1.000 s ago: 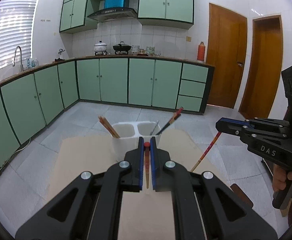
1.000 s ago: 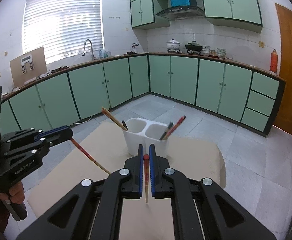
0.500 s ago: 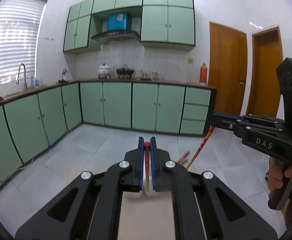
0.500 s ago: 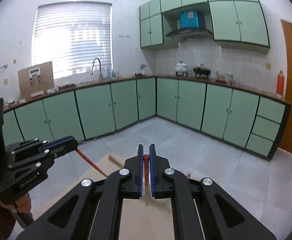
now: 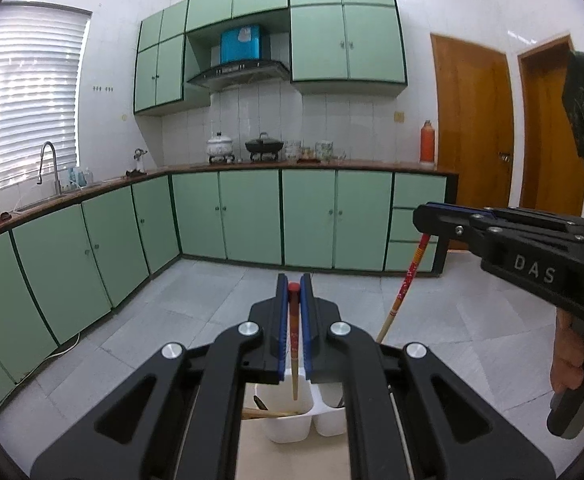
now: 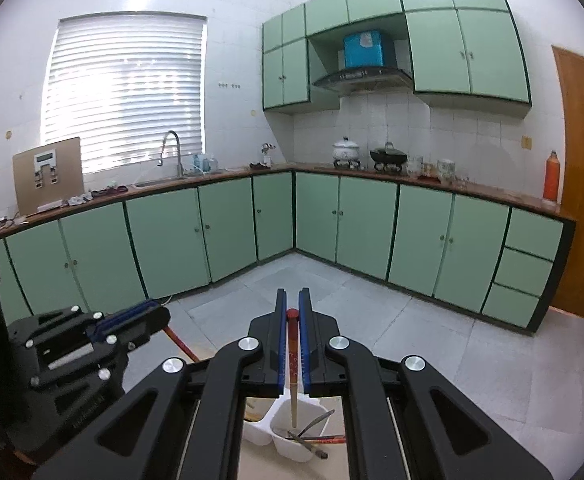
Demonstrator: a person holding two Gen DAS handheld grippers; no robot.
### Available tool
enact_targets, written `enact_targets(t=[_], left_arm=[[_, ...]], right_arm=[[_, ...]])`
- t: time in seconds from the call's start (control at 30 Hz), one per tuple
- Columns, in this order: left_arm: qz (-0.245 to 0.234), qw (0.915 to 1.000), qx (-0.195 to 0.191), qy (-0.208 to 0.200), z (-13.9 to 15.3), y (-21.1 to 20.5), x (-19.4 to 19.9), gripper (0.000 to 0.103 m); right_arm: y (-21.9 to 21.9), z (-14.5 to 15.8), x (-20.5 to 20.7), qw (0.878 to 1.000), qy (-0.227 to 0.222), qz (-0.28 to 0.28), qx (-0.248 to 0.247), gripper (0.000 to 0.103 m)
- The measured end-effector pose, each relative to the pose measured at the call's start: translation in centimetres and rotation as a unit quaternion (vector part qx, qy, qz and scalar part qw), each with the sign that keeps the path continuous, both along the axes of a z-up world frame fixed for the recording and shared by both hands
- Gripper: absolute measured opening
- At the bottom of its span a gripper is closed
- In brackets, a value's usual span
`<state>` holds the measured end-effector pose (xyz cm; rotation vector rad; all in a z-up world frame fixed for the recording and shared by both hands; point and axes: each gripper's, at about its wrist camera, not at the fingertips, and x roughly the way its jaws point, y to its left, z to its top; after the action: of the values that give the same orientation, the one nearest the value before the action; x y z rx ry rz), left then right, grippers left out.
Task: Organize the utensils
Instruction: 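Lower both chopsticks into the holder and open both tools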
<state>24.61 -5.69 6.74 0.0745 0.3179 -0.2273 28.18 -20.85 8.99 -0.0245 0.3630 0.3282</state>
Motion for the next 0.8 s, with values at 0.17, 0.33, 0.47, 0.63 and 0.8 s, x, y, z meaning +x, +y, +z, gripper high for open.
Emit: enact_targets(t=[0.17,0.33,0.47,0.63,0.8], left_arm=[[0.003,0.9997,0.003,0.023,-1.7,0.2,2.4,0.005],[0.012,0.999,0.006,0.043,-3.6,0.6,4.0,0.005],[0.02,0.9977,-0.002,0.065,-5.3,1.2,5.3,0.005],[0.027,0.9948,-0.01,0.098,-7.6,1.7,6.6,0.005],[0.034,0.9919,-0.013,0.122,-9.1,2.3,7.3,0.007]], right_arm=[[-0.2,-3.7,2.1,0.999,0.034,-0.009,0.006,0.006],[-0.3,-6.3,3.0,0.998,0.06,-0.011,0.008,0.006],[0.4,-7.9,3.2,0.997,0.073,-0.006,-0.001,0.006],[1.2,-10.0,3.2,0.996,0.089,-0.006,-0.008,0.006],[1.5,-11.1,3.0,0.995,0.096,-0.005,-0.003,0.007]])
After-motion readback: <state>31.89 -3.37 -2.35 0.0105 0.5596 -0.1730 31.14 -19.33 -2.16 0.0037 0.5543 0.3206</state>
